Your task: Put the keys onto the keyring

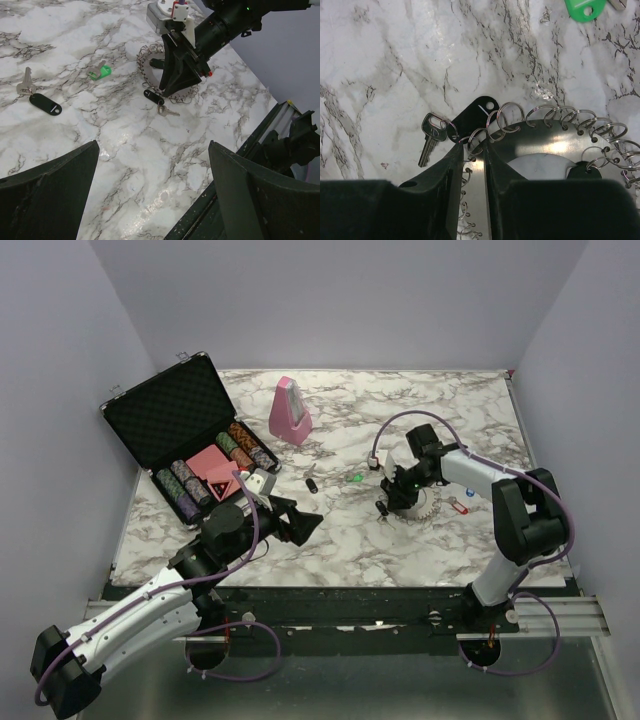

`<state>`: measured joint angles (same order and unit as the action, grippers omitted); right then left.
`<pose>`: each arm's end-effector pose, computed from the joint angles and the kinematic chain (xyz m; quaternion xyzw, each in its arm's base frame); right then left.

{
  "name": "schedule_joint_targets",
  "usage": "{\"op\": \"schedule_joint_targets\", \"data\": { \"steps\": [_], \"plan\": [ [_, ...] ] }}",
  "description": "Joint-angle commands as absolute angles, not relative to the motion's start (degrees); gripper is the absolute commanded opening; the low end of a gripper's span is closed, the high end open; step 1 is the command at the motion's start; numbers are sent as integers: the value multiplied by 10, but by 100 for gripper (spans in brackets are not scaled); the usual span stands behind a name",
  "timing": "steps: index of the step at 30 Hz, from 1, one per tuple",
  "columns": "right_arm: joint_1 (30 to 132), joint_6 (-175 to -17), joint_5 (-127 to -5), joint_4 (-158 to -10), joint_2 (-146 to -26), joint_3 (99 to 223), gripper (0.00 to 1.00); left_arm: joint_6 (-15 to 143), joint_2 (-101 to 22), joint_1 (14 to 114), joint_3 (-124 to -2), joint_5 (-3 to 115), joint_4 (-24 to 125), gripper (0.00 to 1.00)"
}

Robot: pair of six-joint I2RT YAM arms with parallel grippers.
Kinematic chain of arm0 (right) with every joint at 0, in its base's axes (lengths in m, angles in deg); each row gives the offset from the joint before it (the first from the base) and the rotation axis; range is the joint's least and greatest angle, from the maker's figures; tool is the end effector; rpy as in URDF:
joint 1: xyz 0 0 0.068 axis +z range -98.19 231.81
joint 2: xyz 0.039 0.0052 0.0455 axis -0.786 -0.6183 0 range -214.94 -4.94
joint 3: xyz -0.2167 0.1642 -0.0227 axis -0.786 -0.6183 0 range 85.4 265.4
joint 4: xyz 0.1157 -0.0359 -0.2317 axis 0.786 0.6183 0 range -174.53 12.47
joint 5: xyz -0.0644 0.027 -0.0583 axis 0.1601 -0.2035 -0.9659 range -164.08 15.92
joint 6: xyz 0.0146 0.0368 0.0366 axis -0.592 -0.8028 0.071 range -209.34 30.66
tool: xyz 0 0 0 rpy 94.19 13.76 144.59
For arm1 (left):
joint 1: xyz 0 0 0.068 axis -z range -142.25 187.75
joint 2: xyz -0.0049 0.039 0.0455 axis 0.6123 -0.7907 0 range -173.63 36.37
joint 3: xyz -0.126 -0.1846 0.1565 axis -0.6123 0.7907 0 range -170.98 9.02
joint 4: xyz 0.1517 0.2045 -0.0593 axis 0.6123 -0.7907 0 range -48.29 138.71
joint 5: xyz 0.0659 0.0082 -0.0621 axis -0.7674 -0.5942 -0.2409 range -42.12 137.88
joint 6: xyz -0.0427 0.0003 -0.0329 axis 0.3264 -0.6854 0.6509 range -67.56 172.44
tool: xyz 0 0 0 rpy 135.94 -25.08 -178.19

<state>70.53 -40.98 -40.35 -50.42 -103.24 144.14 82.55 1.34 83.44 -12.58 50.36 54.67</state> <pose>0.2915 0.1195 0.1655 -0.5577 0.7668 0.2429 0.2048 0.1139 -0.1189 0.2521 0.1160 0.7427 -0.4178 0.5103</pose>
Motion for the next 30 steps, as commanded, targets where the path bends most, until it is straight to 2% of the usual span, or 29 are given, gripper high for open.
{"op": "schedule_joint_targets", "data": {
  "steps": [1,10,21,30],
  "plan": [
    [711,-416,-417,-515,-1044,1439,29,830,14,831,-122,516,559,99],
    [715,-420,-390,-491,-1030,1460,1,831,13,831,-122,520,561,99],
    [714,-303,-228,-348,-960,1509,0,765,31,832,-118,635,650,96],
    [714,-218,-91,-279,-906,1528,1,697,-69,841,-128,790,828,84]
  ]
}}
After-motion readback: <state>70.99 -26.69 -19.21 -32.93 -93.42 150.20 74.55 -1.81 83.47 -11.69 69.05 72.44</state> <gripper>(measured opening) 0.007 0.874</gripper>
